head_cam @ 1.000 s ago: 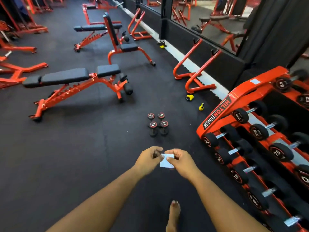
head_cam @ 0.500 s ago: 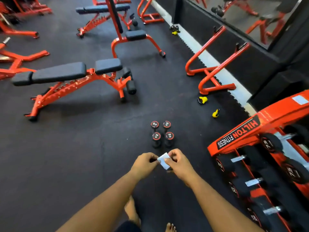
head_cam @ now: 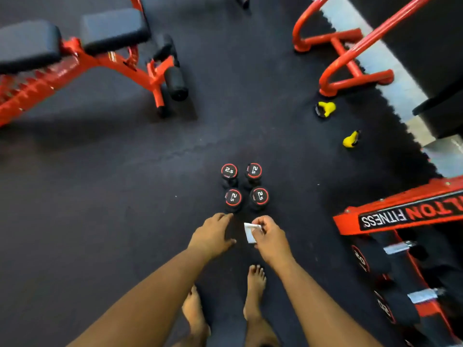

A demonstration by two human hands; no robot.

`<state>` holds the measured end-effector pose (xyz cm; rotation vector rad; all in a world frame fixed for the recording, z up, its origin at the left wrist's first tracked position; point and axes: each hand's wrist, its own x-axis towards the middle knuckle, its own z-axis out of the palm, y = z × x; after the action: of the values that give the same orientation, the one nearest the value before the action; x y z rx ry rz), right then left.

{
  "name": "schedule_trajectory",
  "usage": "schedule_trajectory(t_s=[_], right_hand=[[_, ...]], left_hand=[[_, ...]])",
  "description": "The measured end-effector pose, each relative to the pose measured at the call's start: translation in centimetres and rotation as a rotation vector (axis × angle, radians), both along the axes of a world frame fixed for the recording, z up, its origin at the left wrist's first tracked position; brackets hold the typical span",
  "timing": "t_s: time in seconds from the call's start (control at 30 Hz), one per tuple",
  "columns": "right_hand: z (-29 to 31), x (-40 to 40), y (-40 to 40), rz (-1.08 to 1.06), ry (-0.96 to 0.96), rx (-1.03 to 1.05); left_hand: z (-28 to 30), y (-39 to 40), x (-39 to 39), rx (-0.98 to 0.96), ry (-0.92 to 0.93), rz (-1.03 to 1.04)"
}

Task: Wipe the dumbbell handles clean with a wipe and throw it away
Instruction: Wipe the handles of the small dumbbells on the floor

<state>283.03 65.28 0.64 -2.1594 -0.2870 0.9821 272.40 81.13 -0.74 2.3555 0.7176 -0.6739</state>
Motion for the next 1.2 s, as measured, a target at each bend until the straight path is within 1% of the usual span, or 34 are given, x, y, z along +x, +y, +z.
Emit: schedule_trajectory(t_s=[0.07, 0.17, 0.33, 0.43, 0.5, 0.6, 0.7, 0.8, 0.87, 0.93, 1.03, 1.1, 1.2], right_hand=[[-5.2, 2.7, 1.6, 0.028, -0.024, -0.024], [-15.6, 6.1, 3.7, 0.042, -0.051, -0.058], [-30.0, 9.0, 5.7, 0.010, -0.084, -0.088], [-36.3, 9.2, 6.8, -0.065, -0.116, -0.060], [-39.4, 8.9, 7.5, -0.101, -0.133, -0.046], [-42.6, 8.3, 8.6, -0.145, -0.137, -0.027], [-44.5, 7.6, 9.3, -0.201, -0.146, 0.005], [-45.5, 6.3, 10.2, -0.267, -0.122, 0.025], [-45.9, 5.2, 11.3, -0.265, -0.128, 0.046], [-46.2, 3.9, 12.9, -0.187, -0.144, 0.053], [-47.3, 1.9, 16.5, -0.010, -0.215, 0.041], [-48.4, 0.7, 19.3, 0.096, -0.283, 0.076], [-51.4, -0.8, 22.6, 0.343, -0.434, 0.109]], left_hand=[[-5.3, 1.2, 2.5, 0.039, 0.039, -0.013], [-15.3, 2.8, 6.4, 0.097, 0.089, -0.062], [-30.3, 5.2, 11.3, 0.172, 0.171, -0.227], [-36.9, 6.7, 13.3, 0.246, 0.165, -0.305], [-39.8, 7.3, 14.4, 0.297, 0.163, -0.347], [-42.1, 8.0, 15.6, 0.305, 0.133, -0.388], [-42.9, 9.1, 15.4, 0.280, 0.048, -0.369], [-42.8, 11.2, 13.0, 0.274, -0.015, -0.344], [-42.8, 13.1, 10.2, 0.253, -0.036, -0.249], [-43.3, 15.1, 6.7, 0.209, -0.021, -0.096], [-45.7, 17.7, 1.4, 0.132, 0.046, 0.092], [-47.9, 18.4, -1.1, 0.081, 0.057, 0.178], [-51.3, 18.5, -3.6, 0.037, 0.030, 0.263]])
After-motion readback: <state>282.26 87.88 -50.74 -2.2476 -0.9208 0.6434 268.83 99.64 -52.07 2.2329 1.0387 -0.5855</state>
